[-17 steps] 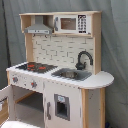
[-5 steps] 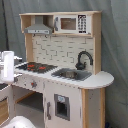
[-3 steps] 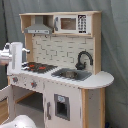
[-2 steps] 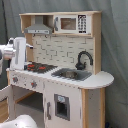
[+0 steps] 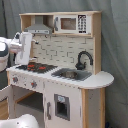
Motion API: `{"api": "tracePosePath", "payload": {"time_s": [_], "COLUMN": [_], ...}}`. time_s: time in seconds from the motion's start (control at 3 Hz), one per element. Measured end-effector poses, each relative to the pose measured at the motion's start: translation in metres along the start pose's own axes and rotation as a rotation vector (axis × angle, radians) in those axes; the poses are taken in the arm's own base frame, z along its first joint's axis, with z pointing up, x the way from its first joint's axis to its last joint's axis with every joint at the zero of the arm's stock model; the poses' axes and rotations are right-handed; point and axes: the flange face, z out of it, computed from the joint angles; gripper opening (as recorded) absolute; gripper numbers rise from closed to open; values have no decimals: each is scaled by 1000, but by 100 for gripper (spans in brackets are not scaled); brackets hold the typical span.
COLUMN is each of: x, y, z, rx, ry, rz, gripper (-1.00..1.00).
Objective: Play with the kitchen
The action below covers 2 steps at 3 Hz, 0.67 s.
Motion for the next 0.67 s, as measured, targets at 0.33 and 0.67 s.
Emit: {"api": "tracePosePath", "payload": {"time_s": [0.33, 0.67], "x": [20, 33], "y": [9, 18], "z": [22, 44], "rx": [49, 95], "ry": [-2, -11], "rz": [91, 178], "gripper": [100, 100]}}
